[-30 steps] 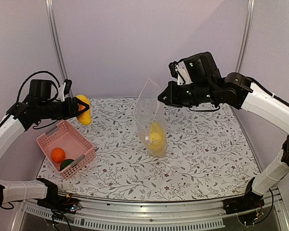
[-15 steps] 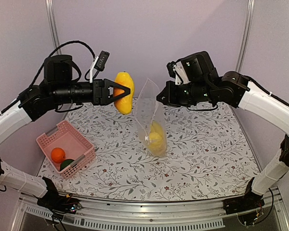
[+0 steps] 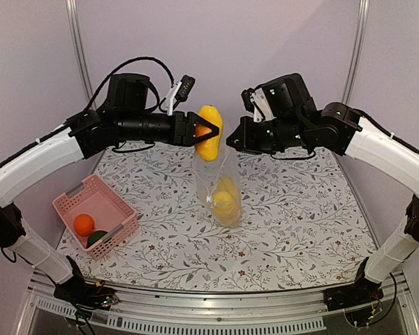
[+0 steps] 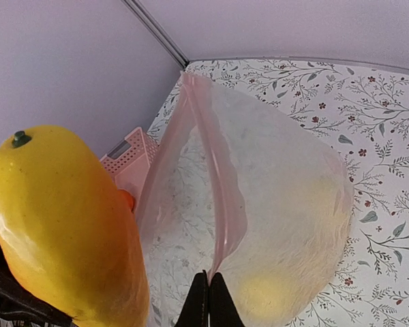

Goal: Place the food in the zip-top bag and seal the zipper
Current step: Place the fake fruit in the zipper food storage bag.

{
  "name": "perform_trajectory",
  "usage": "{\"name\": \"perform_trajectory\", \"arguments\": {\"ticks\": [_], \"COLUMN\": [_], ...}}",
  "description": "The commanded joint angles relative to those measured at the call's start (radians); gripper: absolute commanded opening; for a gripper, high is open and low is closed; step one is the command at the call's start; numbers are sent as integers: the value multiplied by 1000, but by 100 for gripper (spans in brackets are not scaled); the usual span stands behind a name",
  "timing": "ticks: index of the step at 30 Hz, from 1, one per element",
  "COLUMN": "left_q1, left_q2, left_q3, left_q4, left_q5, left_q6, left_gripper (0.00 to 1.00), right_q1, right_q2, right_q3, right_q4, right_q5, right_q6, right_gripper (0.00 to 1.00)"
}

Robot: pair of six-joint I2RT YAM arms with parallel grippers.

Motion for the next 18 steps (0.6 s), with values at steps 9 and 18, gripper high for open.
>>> {"name": "perform_trajectory", "arguments": {"ticks": [9,18], "left_q1": [-12,-14], "left_q2": [102,172], "left_q3": [106,166], "left_q4": [-231,-328], "left_q5": [-122,-140], "left_q6": [10,2], "left_gripper": [51,66], "right_q1": [4,4], "right_q2": [4,11], "right_q3": [40,40], "right_q4": [-1,3], "right_q5": [18,9], "right_q6": [-15,-14], "right_gripper": [0,0]}}
